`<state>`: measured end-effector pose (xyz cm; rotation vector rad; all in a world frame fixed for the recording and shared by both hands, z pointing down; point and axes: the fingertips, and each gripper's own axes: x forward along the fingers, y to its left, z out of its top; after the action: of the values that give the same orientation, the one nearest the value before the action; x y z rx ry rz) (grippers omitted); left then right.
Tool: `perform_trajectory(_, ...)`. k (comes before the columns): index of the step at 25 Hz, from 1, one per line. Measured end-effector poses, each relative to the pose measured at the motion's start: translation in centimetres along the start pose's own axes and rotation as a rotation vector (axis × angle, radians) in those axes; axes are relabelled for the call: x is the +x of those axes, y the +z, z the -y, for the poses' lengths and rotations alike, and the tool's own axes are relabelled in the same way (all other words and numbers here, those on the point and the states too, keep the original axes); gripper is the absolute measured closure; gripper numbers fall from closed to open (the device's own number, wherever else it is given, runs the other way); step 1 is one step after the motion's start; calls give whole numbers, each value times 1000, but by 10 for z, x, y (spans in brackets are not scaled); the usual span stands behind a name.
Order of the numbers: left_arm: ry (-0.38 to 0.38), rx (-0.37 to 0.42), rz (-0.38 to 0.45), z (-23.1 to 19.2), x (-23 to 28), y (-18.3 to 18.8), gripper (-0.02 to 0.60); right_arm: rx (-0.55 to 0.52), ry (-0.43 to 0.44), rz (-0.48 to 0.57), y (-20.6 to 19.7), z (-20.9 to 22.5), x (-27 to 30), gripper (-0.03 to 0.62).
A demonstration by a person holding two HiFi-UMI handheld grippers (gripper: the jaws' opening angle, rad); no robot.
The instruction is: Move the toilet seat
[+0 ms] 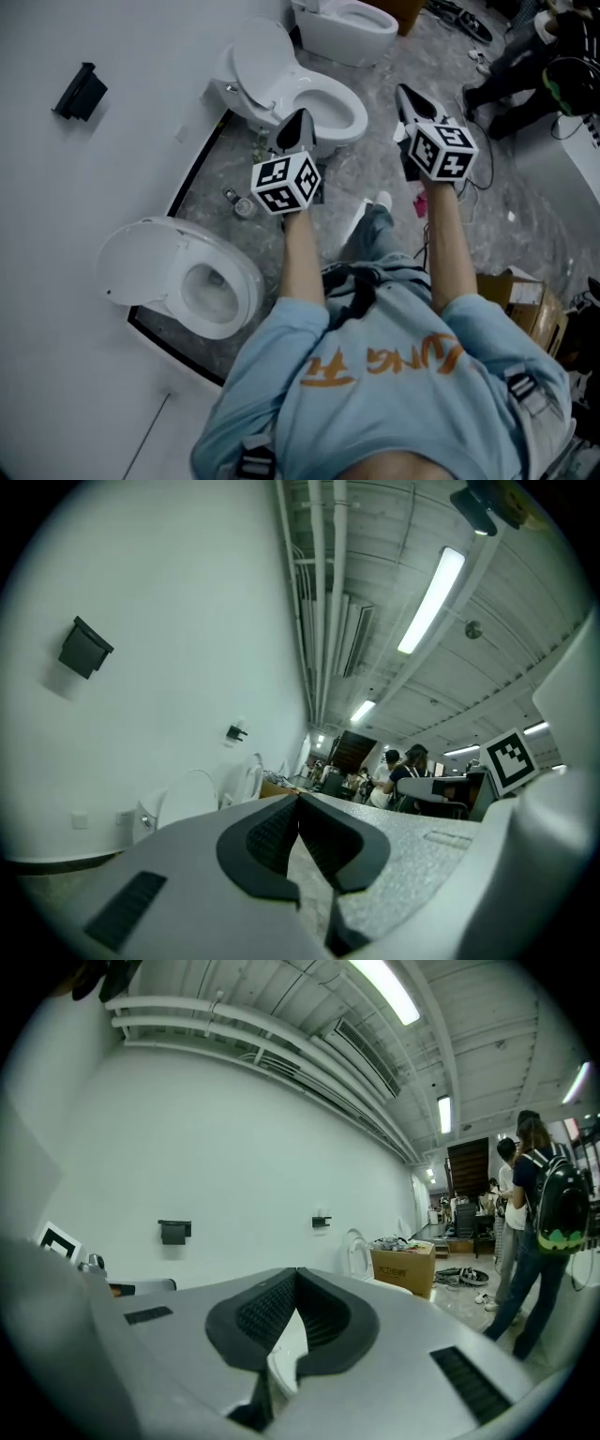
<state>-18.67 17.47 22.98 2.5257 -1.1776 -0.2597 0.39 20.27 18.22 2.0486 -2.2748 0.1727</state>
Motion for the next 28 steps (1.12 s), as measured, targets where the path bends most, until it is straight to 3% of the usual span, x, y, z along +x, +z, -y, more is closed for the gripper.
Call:
perform_trajectory(2, 59, 38, -13, -18, 21, -3, 580, 22, 39, 18, -2, 10, 33, 595)
perform_trajectory(6, 225, 140, -119, -54, 87, -20, 580, 44, 108, 35, -4, 47, 107, 595)
perform_trajectory(11, 263, 130, -103, -43, 208, -23, 580, 24, 148, 25, 18, 143, 198, 595)
perform_trajectory(17, 301, 139, -201, -22, 322, -64, 580, 88, 178, -40, 4, 254, 279, 595)
perform_trajectory(22, 383, 156, -307, -35, 353, -84, 580, 192, 261, -90, -20, 279, 336, 595)
perform_trajectory(25, 457, 184, -332, -50, 355, -83, 580, 232, 320, -102, -26, 272, 363, 595)
perform_trajectory(28, 480, 169, -380, -59, 352, -101, 580, 275, 363, -144, -48, 260, 380, 595)
